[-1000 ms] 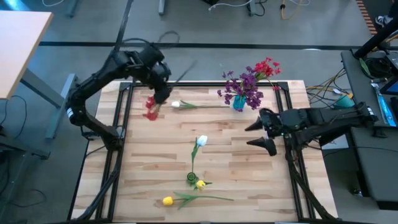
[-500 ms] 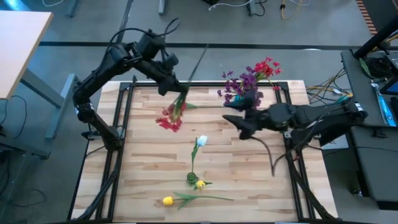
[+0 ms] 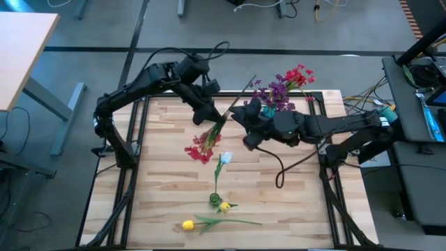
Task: Sort flowers into vase by color
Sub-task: Put the red flowers into the blue vase
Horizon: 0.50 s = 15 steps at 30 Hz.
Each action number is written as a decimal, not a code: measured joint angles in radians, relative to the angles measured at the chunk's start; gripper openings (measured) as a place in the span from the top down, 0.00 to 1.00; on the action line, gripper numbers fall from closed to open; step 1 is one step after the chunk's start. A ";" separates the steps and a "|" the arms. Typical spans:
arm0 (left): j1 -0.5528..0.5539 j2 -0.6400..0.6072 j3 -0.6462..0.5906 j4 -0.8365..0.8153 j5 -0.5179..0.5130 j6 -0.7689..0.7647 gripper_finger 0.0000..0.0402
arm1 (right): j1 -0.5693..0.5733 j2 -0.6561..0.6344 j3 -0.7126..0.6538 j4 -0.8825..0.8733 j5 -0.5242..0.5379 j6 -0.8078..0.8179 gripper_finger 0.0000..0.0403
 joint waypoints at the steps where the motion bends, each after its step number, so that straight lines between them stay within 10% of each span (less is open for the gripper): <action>1: -0.003 0.001 0.000 0.000 0.000 -0.001 0.98 | 0.000 0.009 0.001 -0.001 0.001 -0.022 0.51; 9: -0.014 0.004 0.001 0.029 0.024 -0.017 0.98 | -0.002 0.071 -0.001 0.072 0.093 -0.166 0.57; 15: -0.015 0.004 0.004 0.032 0.022 -0.019 0.96 | -0.004 0.084 -0.001 0.088 0.104 -0.241 0.85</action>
